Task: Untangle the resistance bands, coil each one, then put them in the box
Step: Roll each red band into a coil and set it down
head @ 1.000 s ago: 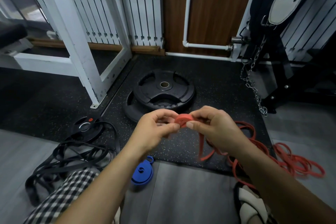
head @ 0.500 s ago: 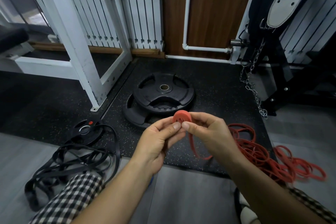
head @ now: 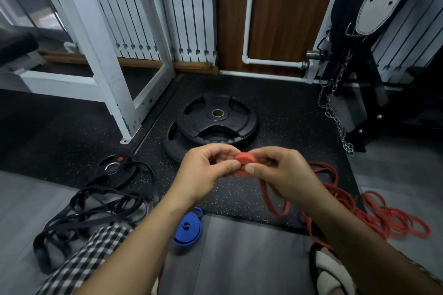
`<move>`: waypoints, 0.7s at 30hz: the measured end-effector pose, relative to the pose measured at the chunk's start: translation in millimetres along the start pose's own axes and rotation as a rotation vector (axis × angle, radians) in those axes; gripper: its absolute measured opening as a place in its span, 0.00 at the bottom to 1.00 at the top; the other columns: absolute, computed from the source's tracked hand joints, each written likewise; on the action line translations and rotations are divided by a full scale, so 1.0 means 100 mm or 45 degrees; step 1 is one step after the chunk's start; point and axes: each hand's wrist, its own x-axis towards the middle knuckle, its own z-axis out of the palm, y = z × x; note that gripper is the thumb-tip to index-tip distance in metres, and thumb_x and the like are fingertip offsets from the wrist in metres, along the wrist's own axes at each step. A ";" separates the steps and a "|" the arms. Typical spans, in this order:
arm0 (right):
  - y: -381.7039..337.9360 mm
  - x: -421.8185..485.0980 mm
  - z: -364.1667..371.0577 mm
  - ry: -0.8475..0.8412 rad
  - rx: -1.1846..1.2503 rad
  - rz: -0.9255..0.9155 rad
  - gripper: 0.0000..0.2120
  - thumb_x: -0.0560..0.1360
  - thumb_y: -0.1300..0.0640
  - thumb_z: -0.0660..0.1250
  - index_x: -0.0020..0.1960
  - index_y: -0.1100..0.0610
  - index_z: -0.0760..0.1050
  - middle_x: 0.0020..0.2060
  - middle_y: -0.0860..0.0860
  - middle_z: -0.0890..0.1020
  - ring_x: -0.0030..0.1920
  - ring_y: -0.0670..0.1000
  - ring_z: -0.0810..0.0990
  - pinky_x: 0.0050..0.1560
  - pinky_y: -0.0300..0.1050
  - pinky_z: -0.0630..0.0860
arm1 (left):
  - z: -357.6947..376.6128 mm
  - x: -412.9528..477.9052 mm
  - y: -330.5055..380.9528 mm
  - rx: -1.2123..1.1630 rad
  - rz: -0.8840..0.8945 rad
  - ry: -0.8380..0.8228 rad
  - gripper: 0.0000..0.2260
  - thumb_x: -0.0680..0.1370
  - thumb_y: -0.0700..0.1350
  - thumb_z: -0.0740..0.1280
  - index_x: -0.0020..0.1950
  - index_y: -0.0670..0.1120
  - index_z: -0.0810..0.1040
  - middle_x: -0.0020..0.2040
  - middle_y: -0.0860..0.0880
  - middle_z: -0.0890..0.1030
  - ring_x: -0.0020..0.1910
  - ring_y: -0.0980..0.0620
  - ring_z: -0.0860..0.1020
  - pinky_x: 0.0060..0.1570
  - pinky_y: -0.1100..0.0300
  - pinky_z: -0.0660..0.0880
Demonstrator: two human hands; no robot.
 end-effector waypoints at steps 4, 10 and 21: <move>-0.02 0.03 -0.03 0.009 0.167 0.018 0.10 0.69 0.64 0.71 0.48 0.53 0.79 0.42 0.47 0.82 0.43 0.41 0.82 0.44 0.31 0.77 | 0.07 -0.04 0.00 -0.220 -0.036 0.105 0.10 0.72 0.29 0.67 0.42 0.44 0.79 0.33 0.50 0.82 0.32 0.56 0.80 0.35 0.67 0.77; -0.03 0.03 -0.04 0.016 0.228 -0.012 0.11 0.70 0.64 0.71 0.45 0.48 0.78 0.39 0.45 0.83 0.41 0.39 0.82 0.43 0.30 0.76 | 0.14 -0.05 -0.03 -0.587 -0.135 0.202 0.07 0.71 0.31 0.66 0.44 0.42 0.78 0.36 0.48 0.82 0.35 0.54 0.81 0.36 0.67 0.78; 0.10 -0.02 -0.08 -0.061 -0.580 -0.030 0.03 0.70 0.52 0.72 0.44 0.47 0.80 0.34 0.46 0.80 0.38 0.44 0.78 0.42 0.46 0.75 | 0.02 0.00 -0.06 0.215 -0.028 -0.094 0.14 0.70 0.32 0.71 0.45 0.52 0.80 0.36 0.52 0.81 0.33 0.55 0.76 0.34 0.66 0.75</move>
